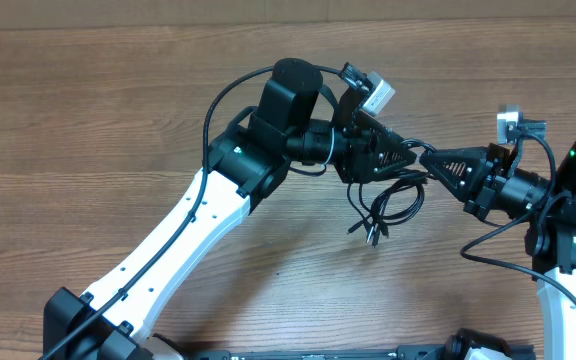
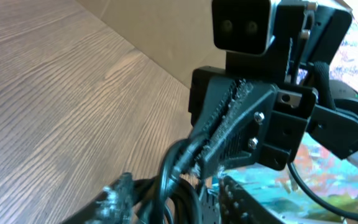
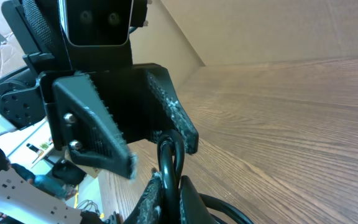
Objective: Untangle cables
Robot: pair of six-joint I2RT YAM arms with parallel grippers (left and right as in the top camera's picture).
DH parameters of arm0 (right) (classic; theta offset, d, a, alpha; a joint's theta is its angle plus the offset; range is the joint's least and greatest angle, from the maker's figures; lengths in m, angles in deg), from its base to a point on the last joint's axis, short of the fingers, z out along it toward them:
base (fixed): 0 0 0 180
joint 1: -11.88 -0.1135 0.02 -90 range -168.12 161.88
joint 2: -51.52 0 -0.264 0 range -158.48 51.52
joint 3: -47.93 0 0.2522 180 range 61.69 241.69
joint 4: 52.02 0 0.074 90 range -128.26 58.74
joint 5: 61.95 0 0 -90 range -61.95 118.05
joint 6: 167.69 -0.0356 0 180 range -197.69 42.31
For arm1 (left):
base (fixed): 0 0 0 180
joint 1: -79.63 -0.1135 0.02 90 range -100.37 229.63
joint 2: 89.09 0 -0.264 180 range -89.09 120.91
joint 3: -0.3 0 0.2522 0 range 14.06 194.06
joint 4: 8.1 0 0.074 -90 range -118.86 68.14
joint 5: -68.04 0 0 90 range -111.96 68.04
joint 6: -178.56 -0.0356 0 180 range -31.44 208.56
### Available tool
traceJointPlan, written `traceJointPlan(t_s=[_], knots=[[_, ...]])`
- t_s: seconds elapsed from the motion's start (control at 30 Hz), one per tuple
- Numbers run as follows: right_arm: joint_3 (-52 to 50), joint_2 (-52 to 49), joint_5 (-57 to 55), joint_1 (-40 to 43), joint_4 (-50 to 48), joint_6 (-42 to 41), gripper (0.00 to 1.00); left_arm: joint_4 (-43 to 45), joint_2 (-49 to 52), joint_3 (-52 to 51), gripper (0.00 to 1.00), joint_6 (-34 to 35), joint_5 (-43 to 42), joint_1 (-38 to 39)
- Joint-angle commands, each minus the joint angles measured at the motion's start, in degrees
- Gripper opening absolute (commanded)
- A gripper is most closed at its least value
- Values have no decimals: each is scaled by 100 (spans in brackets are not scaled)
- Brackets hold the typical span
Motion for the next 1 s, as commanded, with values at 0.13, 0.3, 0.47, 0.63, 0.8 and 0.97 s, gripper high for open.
traceJointPlan(t_s=[0.13, 0.3, 0.47, 0.63, 0.8, 0.97], knots=[[87, 15, 96, 11, -42, -48, 4, -24, -37, 37, 21, -151, -114, 22], [87, 15, 79, 11, -44, -46, 4, -153, -37, 37, 13, -153, -109, 22], [87, 15, 83, 11, -44, -46, 4, -214, -37, 37, 10, -153, -109, 22], [87, 15, 85, 11, -76, -46, 4, -216, -37, 37, 4, -149, -116, 33], [87, 15, 85, 11, -170, -44, 4, -221, -37, 37, 4, -83, -313, 74], [87, 13, 74, 11, -247, -42, 4, -197, -37, 37, 4, -83, -389, 251]])
